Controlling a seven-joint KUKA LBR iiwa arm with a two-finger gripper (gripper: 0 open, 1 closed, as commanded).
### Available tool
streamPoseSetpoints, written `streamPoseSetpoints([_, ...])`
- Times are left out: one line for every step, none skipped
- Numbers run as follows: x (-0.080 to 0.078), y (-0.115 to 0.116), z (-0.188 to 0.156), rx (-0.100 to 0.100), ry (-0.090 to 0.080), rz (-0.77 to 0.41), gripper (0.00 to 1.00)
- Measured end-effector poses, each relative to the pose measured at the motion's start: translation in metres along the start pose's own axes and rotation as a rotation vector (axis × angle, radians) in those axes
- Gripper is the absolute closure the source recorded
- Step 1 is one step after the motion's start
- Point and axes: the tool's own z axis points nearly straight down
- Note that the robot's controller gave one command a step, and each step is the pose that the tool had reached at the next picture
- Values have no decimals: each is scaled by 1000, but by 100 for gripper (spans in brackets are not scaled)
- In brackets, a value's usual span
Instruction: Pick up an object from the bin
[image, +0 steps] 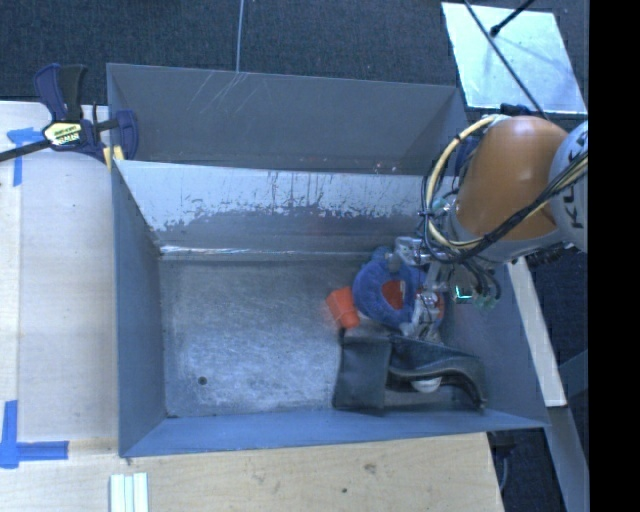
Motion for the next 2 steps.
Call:
streamPoseSetpoints([-30, 13, 63, 2, -6, 98, 0])
streamPoseSetpoints([-31, 13, 59, 3, -11, 97, 100])
